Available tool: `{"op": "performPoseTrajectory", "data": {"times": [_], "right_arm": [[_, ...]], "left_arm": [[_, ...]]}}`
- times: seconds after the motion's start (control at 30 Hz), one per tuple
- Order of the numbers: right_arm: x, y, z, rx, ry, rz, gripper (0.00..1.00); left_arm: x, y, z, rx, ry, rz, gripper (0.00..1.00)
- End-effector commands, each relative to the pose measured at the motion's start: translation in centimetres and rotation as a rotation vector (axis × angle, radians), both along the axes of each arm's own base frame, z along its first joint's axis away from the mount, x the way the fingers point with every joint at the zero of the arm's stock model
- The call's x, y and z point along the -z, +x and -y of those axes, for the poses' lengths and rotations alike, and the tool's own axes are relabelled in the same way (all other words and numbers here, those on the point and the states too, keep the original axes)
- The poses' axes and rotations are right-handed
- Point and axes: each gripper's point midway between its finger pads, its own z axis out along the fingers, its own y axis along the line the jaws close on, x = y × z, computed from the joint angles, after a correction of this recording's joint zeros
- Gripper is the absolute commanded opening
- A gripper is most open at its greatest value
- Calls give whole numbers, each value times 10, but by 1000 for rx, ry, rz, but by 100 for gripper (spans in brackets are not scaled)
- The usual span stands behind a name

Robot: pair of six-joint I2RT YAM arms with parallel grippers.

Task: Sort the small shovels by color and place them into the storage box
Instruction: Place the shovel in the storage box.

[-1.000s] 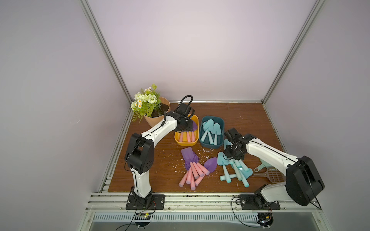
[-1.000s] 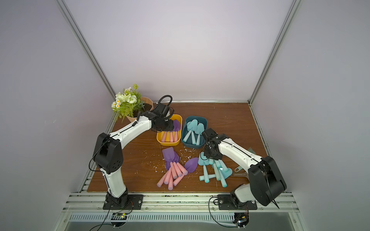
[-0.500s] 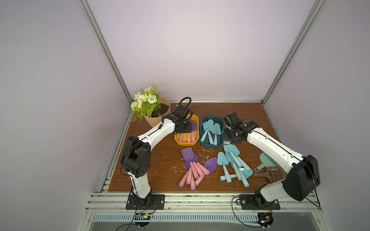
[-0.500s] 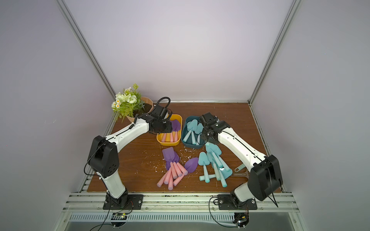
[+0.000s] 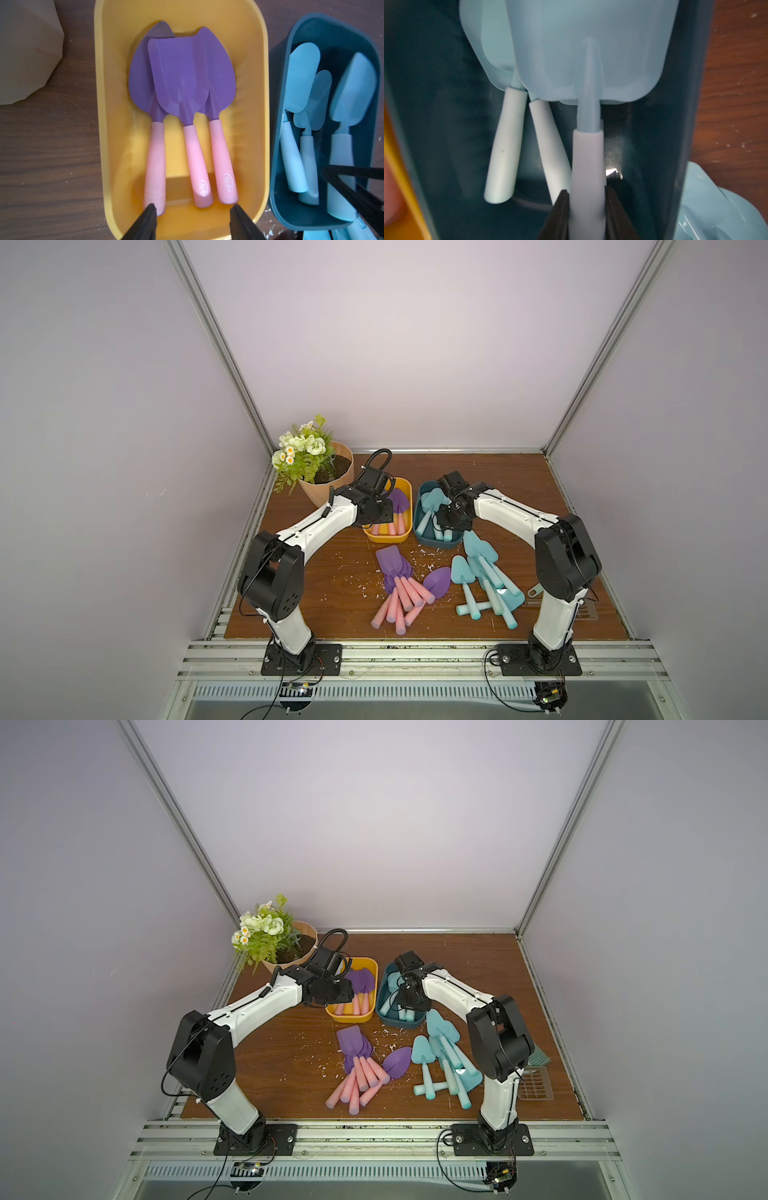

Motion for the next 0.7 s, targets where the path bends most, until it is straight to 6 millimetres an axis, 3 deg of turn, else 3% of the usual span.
{"op": "performPoseTrajectory", "data": {"times": [0.0,0.1,0.23,0.43,0.67], "right_arm": [[-11,7,-13,-38,33,26,14],[-5,6,-12,-41,17,10,21],[-6,4,-9,-43,-3,3,43],[-30,8,-4,-38,-12,57,66],[-84,17,7,-30,-34,196,67]], "left_arm": [[-6,-3,-3,-17,-3,16,59],[-4,-6,-6,-17,3,10,59],[1,-13,-11,-19,19,-11,60],[14,-37,-10,19,21,-62,62],[20,-77,10,102,26,-118,65]]}}
